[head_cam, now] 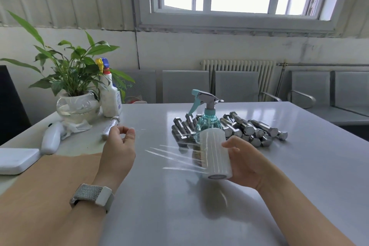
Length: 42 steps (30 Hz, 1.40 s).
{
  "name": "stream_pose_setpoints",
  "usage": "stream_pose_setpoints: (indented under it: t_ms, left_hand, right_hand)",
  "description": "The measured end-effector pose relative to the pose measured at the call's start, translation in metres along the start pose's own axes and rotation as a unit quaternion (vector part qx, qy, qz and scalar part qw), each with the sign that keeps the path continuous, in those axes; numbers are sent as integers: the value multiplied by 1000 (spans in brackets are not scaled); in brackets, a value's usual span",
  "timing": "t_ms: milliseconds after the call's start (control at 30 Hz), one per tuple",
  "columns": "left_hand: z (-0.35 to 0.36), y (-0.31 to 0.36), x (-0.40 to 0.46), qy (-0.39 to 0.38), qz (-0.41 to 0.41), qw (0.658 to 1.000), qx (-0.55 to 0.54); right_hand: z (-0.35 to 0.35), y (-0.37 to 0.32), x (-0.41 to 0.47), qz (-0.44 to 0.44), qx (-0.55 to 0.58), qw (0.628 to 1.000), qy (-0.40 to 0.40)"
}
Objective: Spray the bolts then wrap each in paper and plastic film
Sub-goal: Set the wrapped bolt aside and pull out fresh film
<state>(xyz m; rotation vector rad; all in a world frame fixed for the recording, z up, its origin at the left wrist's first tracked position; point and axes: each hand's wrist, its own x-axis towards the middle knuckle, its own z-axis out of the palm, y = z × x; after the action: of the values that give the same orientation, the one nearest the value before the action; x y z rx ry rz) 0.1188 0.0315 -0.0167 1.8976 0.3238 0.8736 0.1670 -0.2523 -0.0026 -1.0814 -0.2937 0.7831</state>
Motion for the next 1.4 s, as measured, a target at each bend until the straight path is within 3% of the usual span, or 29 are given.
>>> stream_pose_setpoints:
  t_ms: [500,700,933,1100,1233,1400]
  left_hand:
    - [-16,4,8,8,-63,998,4]
    - [-34,17,9,-33,-38,994,101]
    - [-48,15,-12,-71,-21,971,226]
    - [-51,8,-23,-95,-46,958,267]
    - [-48,3,-30,-116,-53,957,262]
    - [-37,-5,-48,-142,-7,940,309]
  right_hand:
    - [-9,-16,-16,-26,10,999,30]
    - [-26,-21,-35,-34,-32,994,101]
    - [-40,-9,-57,3,-29,994,105]
    - [-47,-12,-75,21,-34,993,107]
    - [-53,-17,-85,-3,-50,985,165]
    - [-58,-22,-99,12,-120,975,189]
